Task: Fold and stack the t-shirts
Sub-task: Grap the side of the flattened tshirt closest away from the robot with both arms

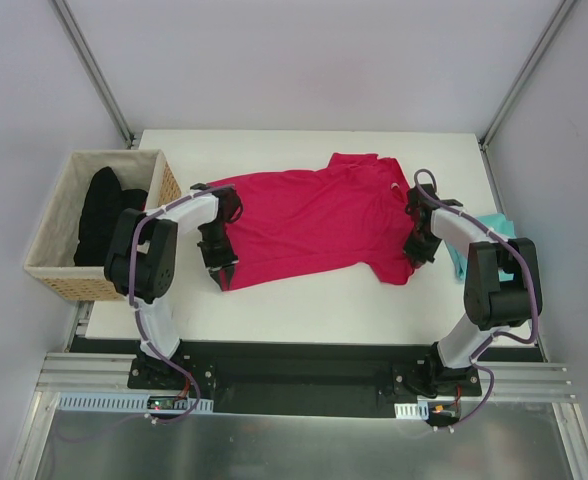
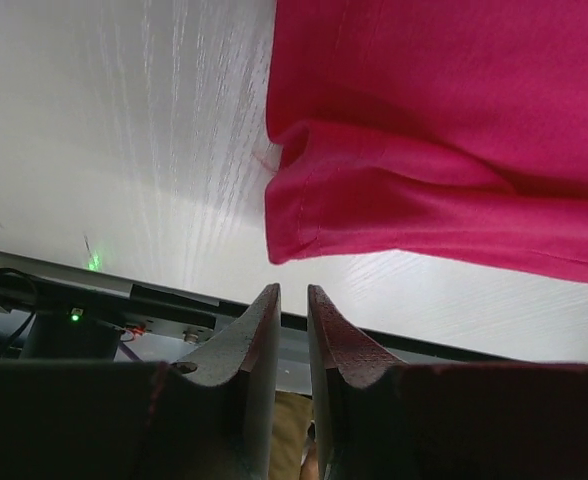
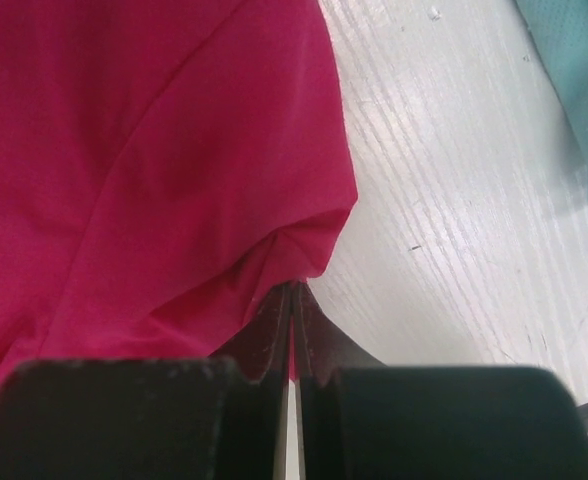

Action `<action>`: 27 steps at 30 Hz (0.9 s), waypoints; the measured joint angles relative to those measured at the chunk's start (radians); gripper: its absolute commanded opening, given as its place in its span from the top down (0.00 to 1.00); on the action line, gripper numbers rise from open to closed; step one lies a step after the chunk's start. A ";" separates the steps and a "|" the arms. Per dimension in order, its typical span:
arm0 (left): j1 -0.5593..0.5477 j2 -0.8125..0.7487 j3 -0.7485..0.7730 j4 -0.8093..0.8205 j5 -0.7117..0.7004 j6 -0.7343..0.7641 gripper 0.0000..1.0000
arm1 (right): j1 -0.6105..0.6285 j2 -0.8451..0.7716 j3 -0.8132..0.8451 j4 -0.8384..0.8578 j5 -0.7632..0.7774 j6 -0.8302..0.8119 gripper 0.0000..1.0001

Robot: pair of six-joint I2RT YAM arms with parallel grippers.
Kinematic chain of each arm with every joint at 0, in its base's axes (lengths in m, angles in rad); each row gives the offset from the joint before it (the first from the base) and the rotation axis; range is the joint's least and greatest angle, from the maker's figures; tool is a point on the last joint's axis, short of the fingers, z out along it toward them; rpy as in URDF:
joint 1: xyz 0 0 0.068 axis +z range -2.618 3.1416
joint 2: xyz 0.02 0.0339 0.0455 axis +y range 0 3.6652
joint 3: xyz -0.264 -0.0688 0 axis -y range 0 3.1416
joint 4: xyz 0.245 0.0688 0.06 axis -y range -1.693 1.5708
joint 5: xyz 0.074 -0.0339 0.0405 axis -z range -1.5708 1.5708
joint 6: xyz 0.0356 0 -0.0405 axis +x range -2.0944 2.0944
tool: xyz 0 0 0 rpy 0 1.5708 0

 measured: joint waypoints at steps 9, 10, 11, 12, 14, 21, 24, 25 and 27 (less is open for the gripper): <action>0.000 0.043 0.010 0.030 0.001 0.014 0.83 | 0.000 0.000 0.019 -0.013 0.001 0.000 0.99; 0.000 0.045 0.010 0.031 0.001 0.016 0.83 | 0.000 0.000 0.020 -0.013 0.001 0.000 0.99; 0.002 0.045 0.010 0.031 0.001 0.018 0.83 | 0.000 0.000 0.020 -0.014 0.000 0.000 0.99; 0.002 0.045 0.010 0.031 0.001 0.019 0.83 | 0.000 0.000 0.020 -0.014 0.000 0.000 0.99; 0.002 0.045 0.010 0.032 0.001 0.021 0.83 | 0.000 0.000 0.021 -0.014 0.000 0.000 0.99; 0.018 0.045 0.005 0.035 0.000 0.023 0.83 | 0.000 0.000 0.035 -0.019 0.000 0.001 0.99; 0.022 0.045 0.004 0.034 0.000 0.024 0.83 | 0.000 0.000 0.037 -0.019 0.000 0.001 0.99; 0.024 0.045 0.004 0.032 -0.001 0.024 0.83 | 0.000 0.002 0.037 -0.019 0.000 0.002 0.99; 0.024 0.045 0.004 0.027 -0.003 0.024 0.83 | 0.000 0.004 0.037 -0.019 -0.001 0.005 0.99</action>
